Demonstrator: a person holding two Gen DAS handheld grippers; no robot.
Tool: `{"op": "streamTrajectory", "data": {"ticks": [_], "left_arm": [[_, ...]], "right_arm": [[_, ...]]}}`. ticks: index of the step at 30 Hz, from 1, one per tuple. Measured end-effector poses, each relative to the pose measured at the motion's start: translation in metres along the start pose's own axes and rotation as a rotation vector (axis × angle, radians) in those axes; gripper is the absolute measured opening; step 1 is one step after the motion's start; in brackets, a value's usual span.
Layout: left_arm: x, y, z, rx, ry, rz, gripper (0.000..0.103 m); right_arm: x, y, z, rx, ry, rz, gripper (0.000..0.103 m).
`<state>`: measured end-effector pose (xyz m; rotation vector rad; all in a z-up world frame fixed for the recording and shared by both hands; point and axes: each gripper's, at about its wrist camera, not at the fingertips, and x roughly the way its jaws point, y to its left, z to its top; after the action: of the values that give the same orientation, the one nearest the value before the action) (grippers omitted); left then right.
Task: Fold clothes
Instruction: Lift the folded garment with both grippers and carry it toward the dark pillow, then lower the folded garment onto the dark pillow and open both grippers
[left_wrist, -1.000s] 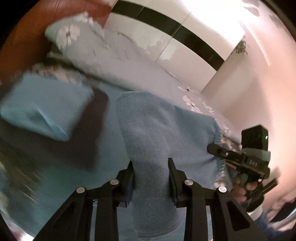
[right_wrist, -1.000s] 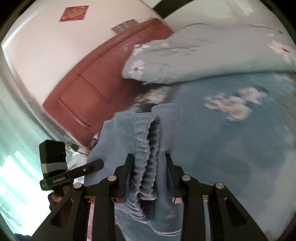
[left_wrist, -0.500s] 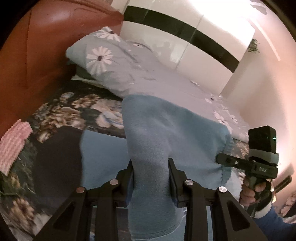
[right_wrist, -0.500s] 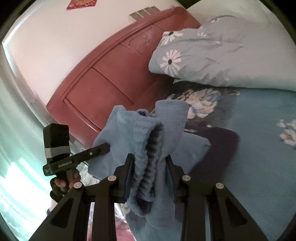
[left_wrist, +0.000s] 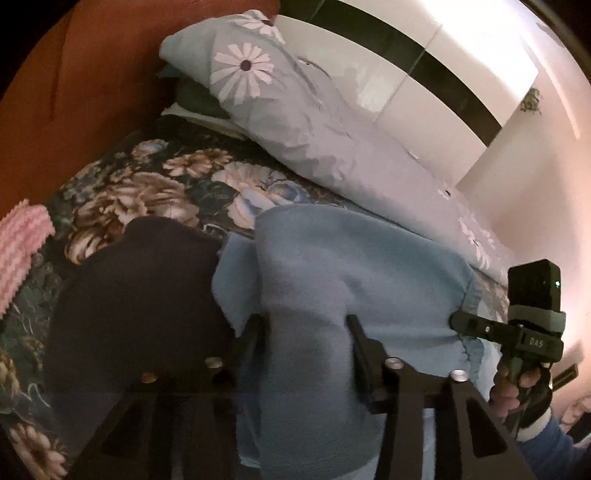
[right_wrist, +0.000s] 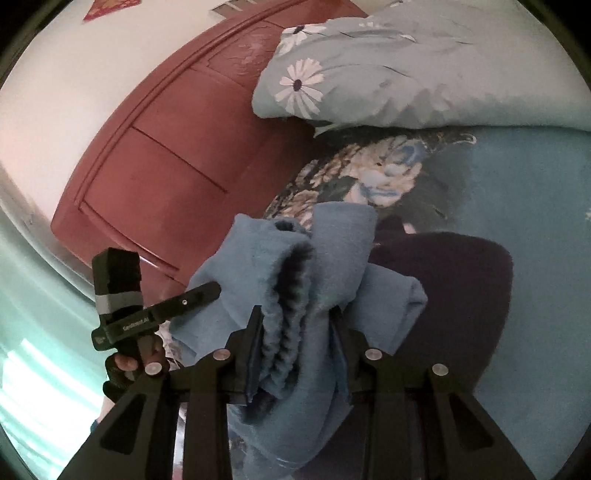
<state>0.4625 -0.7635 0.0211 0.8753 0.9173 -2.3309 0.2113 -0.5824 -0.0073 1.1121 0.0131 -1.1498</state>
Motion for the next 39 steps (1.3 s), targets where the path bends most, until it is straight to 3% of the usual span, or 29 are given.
{"op": "streamTrajectory", "data": {"ticks": [6, 10, 13, 16, 19, 22, 25, 27, 32, 39], "left_arm": [[-0.007, 0.003, 0.0, -0.031, -0.017, -0.004, 0.056], [-0.038, -0.002, 0.003, -0.02, -0.065, 0.06, 0.058], [-0.063, -0.01, 0.006, -0.004, -0.129, 0.108, 0.058], [-0.073, -0.03, 0.017, 0.033, -0.168, 0.083, 0.058], [-0.057, -0.061, 0.022, 0.128, -0.145, 0.09, 0.058], [-0.026, -0.076, 0.024, 0.193, -0.066, 0.139, 0.058], [-0.003, -0.067, 0.021, 0.174, -0.018, 0.17, 0.058], [0.002, -0.057, 0.02, 0.136, -0.017, 0.147, 0.058], [0.01, -0.046, 0.014, 0.113, 0.001, 0.125, 0.058], [-0.019, -0.059, 0.01, 0.123, -0.048, 0.122, 0.058]], "right_arm": [[-0.004, 0.011, 0.0, -0.041, 0.004, -0.02, 0.039], [-0.023, 0.022, 0.002, -0.117, -0.007, -0.072, 0.039], [-0.043, 0.035, 0.008, -0.21, -0.059, -0.161, 0.039], [-0.047, 0.06, 0.019, -0.312, -0.089, -0.225, 0.039], [-0.033, 0.087, 0.025, -0.404, -0.061, -0.2, 0.039], [-0.012, 0.103, 0.024, -0.482, -0.018, -0.215, 0.039], [0.009, 0.094, 0.025, -0.485, 0.023, -0.263, 0.039], [0.015, 0.083, 0.025, -0.473, 0.028, -0.286, 0.039], [0.024, 0.063, 0.025, -0.416, 0.043, -0.276, 0.039], [-0.005, 0.085, 0.017, -0.453, 0.003, -0.249, 0.039]]}}
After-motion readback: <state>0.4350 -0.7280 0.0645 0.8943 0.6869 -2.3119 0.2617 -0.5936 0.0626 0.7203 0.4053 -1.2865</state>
